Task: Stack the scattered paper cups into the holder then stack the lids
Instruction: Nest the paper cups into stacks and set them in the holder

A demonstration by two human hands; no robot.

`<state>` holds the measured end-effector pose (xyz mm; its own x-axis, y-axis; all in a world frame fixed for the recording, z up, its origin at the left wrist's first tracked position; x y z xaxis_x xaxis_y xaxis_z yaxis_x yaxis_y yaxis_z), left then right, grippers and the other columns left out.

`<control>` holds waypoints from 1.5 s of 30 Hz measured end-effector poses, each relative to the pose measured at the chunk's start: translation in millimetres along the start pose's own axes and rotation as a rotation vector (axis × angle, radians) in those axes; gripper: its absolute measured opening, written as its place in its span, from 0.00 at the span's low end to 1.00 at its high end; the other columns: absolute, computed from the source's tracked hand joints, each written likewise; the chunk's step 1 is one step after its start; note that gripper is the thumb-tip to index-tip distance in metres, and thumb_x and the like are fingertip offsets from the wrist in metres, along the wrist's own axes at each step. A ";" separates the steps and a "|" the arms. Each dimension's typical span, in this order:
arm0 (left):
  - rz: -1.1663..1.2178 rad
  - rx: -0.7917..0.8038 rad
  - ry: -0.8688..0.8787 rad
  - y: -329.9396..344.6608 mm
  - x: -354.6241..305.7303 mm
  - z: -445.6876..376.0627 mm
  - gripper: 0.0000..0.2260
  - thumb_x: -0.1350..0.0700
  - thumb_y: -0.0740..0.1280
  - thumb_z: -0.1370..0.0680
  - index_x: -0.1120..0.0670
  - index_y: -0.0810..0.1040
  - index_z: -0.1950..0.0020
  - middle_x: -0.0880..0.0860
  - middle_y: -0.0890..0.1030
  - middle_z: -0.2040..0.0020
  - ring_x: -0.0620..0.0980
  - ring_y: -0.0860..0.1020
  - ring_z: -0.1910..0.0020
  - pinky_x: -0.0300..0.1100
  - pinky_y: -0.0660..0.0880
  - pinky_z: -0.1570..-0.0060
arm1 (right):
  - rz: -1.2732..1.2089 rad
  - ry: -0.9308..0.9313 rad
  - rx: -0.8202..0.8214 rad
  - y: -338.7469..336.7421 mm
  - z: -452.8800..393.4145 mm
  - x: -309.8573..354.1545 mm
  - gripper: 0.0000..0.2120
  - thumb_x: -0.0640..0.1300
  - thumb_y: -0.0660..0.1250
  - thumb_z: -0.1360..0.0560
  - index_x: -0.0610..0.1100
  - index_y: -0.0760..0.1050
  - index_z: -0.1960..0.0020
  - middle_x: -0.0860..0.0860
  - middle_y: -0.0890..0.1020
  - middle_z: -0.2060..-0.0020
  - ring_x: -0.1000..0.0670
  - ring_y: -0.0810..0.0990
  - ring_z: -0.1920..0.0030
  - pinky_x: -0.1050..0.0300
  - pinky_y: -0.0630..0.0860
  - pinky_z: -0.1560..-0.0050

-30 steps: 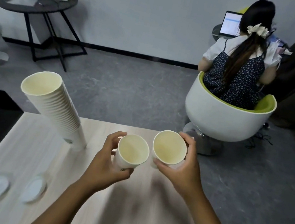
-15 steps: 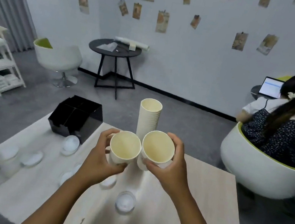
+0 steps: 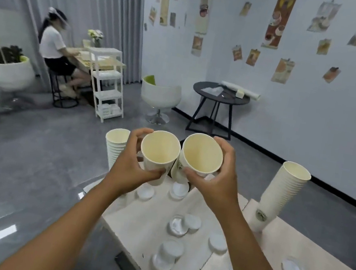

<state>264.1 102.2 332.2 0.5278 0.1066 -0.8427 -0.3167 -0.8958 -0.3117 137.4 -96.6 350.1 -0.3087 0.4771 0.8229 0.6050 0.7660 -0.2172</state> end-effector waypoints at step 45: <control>-0.099 -0.031 -0.115 -126.0 125.0 -122.2 0.44 0.48 0.86 0.38 0.35 0.63 0.31 0.32 0.75 0.36 0.37 0.75 0.35 0.42 0.74 0.36 | -0.190 -0.159 0.255 208.6 -190.4 61.5 0.40 0.48 0.85 0.36 0.57 0.69 0.31 0.63 0.77 0.38 0.56 0.77 0.35 0.53 0.79 0.38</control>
<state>466.3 175.7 319.9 0.4606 0.2419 -0.8540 -0.2421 -0.8915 -0.3830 384.4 10.6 455.4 -0.5201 0.3618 0.7736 0.3298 0.9206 -0.2088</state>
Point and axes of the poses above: each hand's wrist, its own z-axis away from the middle knuckle, its own y-axis out of the palm, x = y × z, the point moved 7 cm from there along -z, towards the middle knuckle
